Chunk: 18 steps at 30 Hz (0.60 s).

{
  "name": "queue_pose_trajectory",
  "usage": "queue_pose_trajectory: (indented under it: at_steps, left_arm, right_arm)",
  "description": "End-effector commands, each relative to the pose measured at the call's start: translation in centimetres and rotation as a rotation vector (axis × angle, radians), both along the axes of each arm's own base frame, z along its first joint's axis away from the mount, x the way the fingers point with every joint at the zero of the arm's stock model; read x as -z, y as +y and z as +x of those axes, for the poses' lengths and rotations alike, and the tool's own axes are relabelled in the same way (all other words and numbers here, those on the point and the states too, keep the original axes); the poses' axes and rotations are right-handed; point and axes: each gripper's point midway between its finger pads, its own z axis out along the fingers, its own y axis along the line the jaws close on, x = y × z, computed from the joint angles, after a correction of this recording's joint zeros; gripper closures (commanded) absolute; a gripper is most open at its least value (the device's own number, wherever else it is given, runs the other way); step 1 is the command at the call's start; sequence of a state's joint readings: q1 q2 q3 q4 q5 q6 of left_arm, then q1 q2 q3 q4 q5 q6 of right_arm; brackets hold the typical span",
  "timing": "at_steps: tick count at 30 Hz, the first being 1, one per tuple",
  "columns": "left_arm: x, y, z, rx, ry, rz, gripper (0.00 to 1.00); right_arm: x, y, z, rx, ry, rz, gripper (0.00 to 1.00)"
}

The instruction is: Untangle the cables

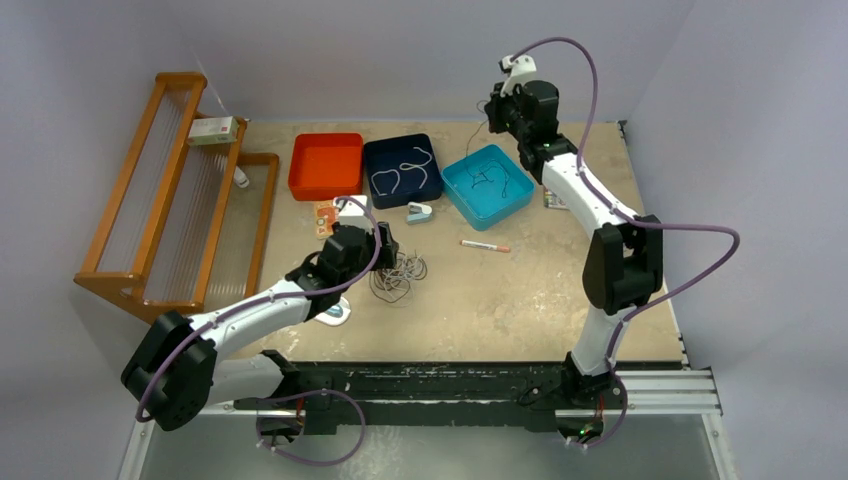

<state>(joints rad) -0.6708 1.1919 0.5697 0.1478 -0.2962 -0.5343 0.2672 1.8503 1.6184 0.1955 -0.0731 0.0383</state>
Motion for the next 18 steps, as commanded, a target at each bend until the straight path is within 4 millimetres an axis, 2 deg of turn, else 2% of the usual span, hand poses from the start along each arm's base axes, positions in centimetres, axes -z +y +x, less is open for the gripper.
queue_pose_trajectory:
  at_steps: [1, 11, 18]
  left_arm:
    - [-2.7, -0.9, 1.2, 0.0, -0.063, -0.037, 0.3]
    - [-3.0, -1.3, 1.4, 0.009, -0.062, -0.045, 0.3]
    - [-2.9, -1.4, 1.4, 0.012, -0.056, -0.044, 0.3]
  right_arm:
    - [-1.6, -0.3, -0.8, 0.015, -0.037, 0.054, 1.0]
    - [5.5, -0.9, -1.3, 0.062, 0.102, 0.057, 1.0]
    - [10.4, -2.3, -1.2, 0.149, 0.2, 0.02, 1.0]
